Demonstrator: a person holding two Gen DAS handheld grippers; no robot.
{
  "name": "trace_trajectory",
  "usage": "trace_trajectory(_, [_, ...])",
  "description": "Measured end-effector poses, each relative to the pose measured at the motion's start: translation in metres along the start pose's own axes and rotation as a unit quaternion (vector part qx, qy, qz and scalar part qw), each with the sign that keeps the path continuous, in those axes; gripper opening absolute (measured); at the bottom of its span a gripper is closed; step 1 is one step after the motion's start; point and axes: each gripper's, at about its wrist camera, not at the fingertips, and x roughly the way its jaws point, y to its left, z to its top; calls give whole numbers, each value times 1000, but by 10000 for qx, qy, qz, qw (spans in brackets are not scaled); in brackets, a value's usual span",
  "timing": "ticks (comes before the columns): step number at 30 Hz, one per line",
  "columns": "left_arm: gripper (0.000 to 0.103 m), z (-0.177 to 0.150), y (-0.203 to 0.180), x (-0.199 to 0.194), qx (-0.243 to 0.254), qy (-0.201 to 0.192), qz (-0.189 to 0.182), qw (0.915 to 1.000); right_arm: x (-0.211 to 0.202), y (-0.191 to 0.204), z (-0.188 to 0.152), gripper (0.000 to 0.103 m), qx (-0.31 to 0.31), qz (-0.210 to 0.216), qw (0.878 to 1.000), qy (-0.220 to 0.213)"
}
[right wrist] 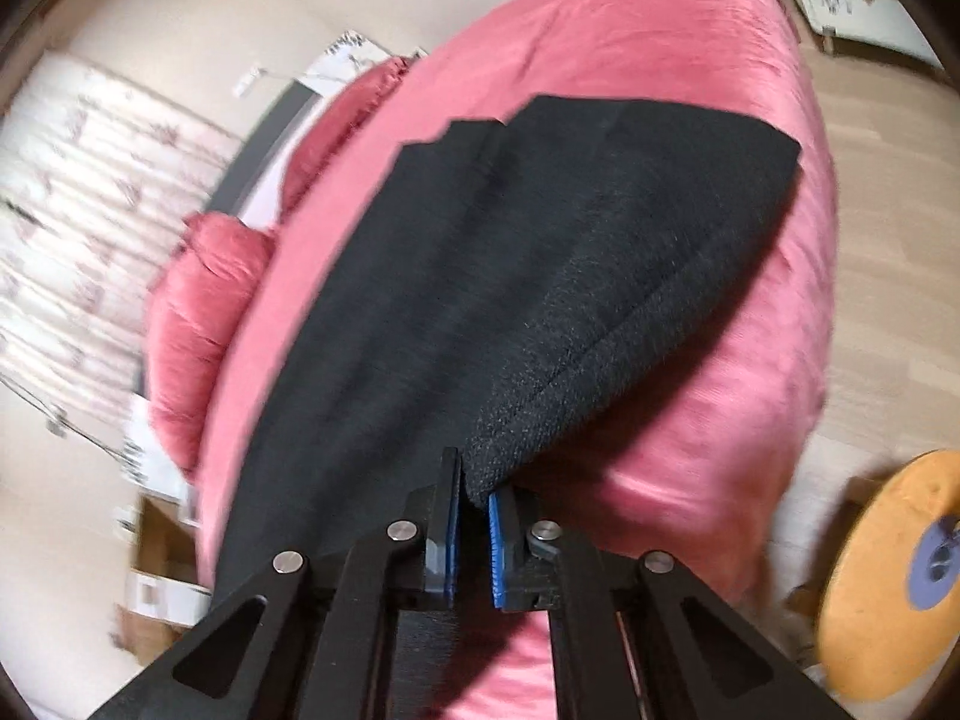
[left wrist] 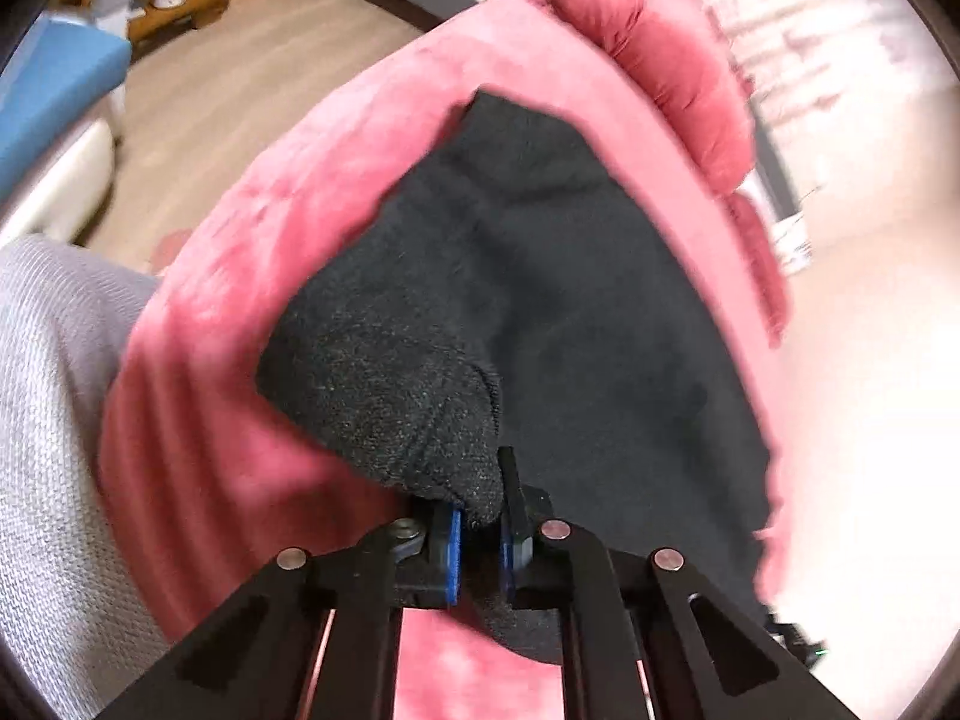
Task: Fold large clothes
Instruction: 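Lift the folded coat end with both grippers and fold it over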
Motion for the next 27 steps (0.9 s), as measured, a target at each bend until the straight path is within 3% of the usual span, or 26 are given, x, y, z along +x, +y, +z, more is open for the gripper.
trace_trajectory(4, [8,23,-29,-21,55,-312,-561,9979,0,27,17,7,91,363,9992,-98])
trace_trajectory(7, [8,51,-41,-21,-301,-397,-994,9938,10,54,35,7,147,623,9978,-167])
trace_trajectory(13, [8,120,-70,0,-799,-634,-1324,9859,45,129,78,6,-144,893,9953,-348])
trace_trajectory(18, [8,180,-80,45,-993,-700,-1275,9844,106,186,108,6,-382,655,9966,-331])
trace_trajectory(22, [9,214,-86,88,-912,-641,-895,9897,165,204,120,7,-383,387,9982,-242])
trace_trajectory(27, [9,244,-76,131,-1243,-603,-708,9879,227,209,124,7,-433,78,9990,-97])
